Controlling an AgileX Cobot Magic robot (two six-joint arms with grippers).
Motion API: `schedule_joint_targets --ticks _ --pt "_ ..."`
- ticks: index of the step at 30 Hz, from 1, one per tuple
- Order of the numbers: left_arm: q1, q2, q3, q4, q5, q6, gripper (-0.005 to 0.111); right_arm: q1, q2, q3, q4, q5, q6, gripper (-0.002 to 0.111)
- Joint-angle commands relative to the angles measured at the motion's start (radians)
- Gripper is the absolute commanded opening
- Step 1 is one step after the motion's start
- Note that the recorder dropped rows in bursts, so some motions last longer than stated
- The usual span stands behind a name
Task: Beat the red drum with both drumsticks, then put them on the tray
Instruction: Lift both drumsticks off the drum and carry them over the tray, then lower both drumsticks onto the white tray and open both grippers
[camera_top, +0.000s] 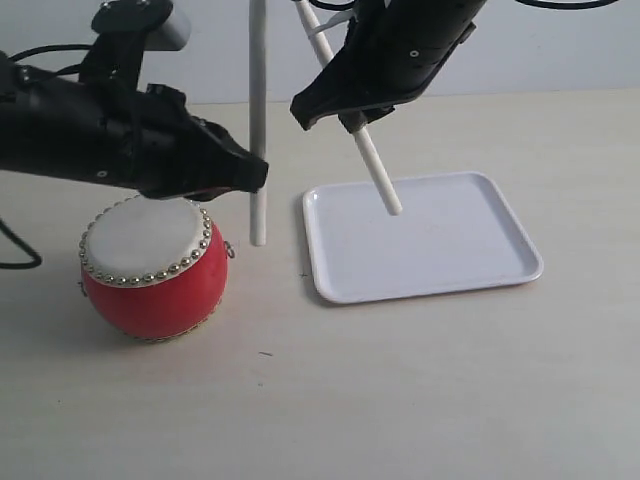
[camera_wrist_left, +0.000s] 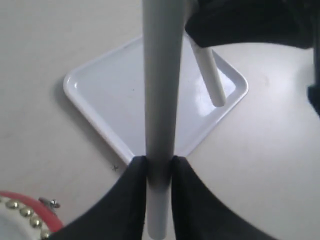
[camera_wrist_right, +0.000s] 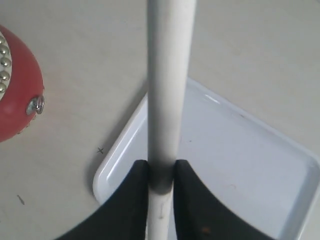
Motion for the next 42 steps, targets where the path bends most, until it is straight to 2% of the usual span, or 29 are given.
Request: schedule_joint_targets --ticks 1,12,22,27,42 --pt "-0.007 0.081 -0.094 -0.026 0.031 0.021 0.000 -0.012 0.005 0.003 -0.053 -0.022 0.000 0.000" --pt "-0.045 0.291 -0.258 -0.073 0.065 0.076 0.000 -0.073 0.055 0.115 -0.050 -0.160 0.000 0.000" --pt "-0.045 0.379 -0.283 -0.073 0.051 0.076 0.000 -0.135 0.137 0.117 -0.050 -0.187 0.000 0.000" --pt "-0.045 0.431 -0.318 -0.074 0.041 0.076 0.000 -0.140 0.185 0.117 -0.050 -0.207 0.000 0.000" --pt "-0.045 0.569 -0.440 -0.103 0.122 0.076 0.000 -0.140 0.266 0.117 -0.057 -0.257 0.000 0.000"
